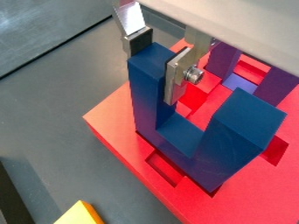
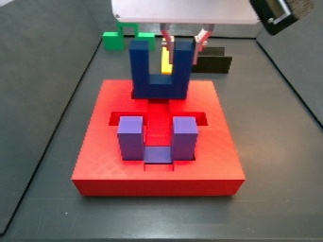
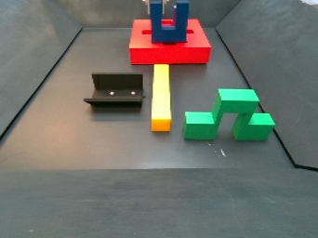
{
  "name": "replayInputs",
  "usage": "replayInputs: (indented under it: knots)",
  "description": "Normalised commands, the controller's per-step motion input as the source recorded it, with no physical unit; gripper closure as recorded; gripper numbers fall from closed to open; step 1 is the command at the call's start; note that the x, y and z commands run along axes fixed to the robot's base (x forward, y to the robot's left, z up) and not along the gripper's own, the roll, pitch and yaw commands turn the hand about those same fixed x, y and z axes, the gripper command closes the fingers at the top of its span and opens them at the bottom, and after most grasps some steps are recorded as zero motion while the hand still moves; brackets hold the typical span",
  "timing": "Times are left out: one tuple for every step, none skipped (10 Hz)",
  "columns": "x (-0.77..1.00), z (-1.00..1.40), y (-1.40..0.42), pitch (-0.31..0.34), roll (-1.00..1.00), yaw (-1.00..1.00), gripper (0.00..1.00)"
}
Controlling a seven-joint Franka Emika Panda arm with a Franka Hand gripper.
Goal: Pick up the blue object. Move up. Move to above the board. Insert the blue object.
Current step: Insert the blue object.
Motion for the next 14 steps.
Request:
replayInputs:
  knots:
    - [0.2, -0.13, 0.04, -0.091, -0.17, 0.0, 1.0]
    - [0.19, -0.13, 0.0, -0.08, -0.17, 0.0, 1.0]
    - [0.13, -0.16, 0.04, -0.029, -0.13, -0.04, 1.0]
    - [0.0, -0.13, 0.07, -0.063, -0.14, -0.05, 1.0]
    - [-0.18, 0.0, 0.09, -0.049, -0.1, -0.07, 1.0]
    - [-0.21, 0.0, 0.08, -0.034, -0.08, -0.07, 1.0]
    - [-0.27, 0.0, 0.05, -0.064, -0.08, -0.06, 1.0]
    - [-0.33, 0.0, 0.0, -0.099, -0.06, 0.0, 1.0]
    - [-0.2, 0.0, 0.0, -0.114, -0.06, 0.0, 1.0]
    - [-0.05, 0.0, -0.02, -0.091, -0.05, 0.0, 1.0]
    - [-0.04, -0.03, -0.07, -0.093, -0.02, 0.0, 1.0]
    - [-0.04, -0.05, -0.1, -0.099, -0.03, 0.0, 1.0]
    - [-0.02, -0.07, -0.07, -0.089, -0.02, 0.0, 1.0]
    - [-0.03, -0.09, 0.0, -0.054, 0.0, 0.0, 1.0]
